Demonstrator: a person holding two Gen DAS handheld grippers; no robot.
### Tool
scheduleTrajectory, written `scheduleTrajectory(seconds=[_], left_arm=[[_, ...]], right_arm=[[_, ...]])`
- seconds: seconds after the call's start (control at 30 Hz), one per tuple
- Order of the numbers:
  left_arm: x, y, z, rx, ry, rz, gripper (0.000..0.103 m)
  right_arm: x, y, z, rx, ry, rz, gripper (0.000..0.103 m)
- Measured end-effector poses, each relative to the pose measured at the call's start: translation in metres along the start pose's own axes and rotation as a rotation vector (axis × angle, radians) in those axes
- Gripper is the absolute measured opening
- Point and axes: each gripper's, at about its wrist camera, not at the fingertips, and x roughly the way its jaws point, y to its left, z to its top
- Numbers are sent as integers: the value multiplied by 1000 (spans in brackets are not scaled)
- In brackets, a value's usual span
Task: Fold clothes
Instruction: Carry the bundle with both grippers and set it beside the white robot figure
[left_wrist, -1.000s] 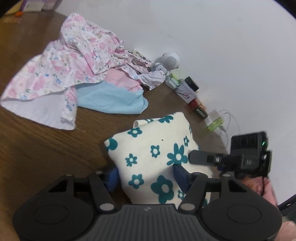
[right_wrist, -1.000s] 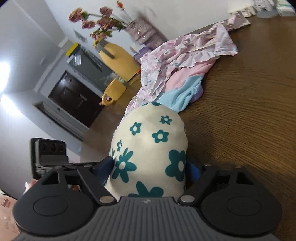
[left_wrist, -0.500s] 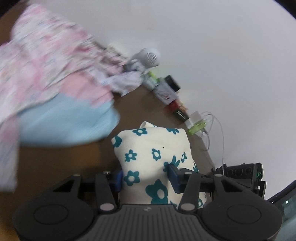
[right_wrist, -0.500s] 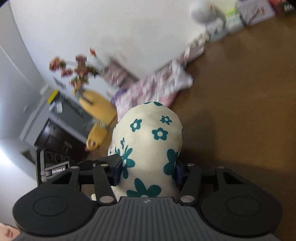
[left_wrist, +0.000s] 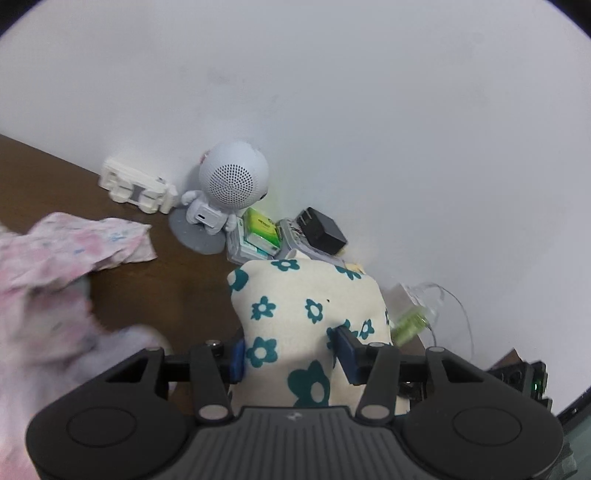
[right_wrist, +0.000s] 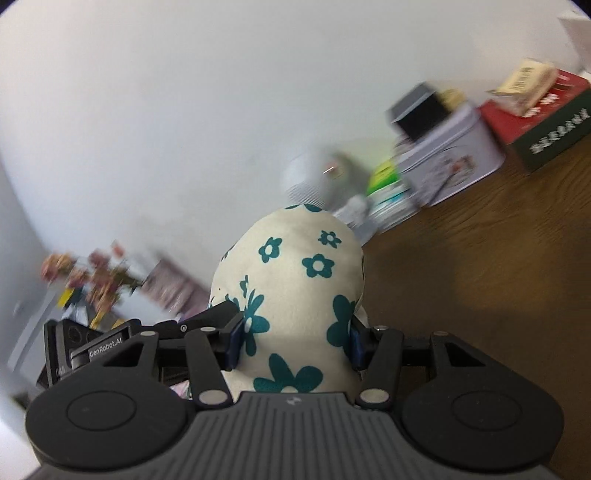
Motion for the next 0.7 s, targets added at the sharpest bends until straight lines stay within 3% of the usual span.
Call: scheduleTrajectory(seconds=[0.27,0.5,0.6,0.67,0.7], left_arm=[[80,23,14,-56,20,24,48],[99,37,15,-84,9,28,55],[98,37,13,-81,3,62,75],[94,37,11,-78,-20,87,87],[90,37,10,-74,-40,104,90]], right_arm=[[33,-53,32,68,-6,-93,54],[50,-56,39,23,-4,-145,57],[51,-49,38,-35,-20,-176,77],[50,-42,36,-77,-35,-200,103],[48,-39,35,-90,-49,-204,103]])
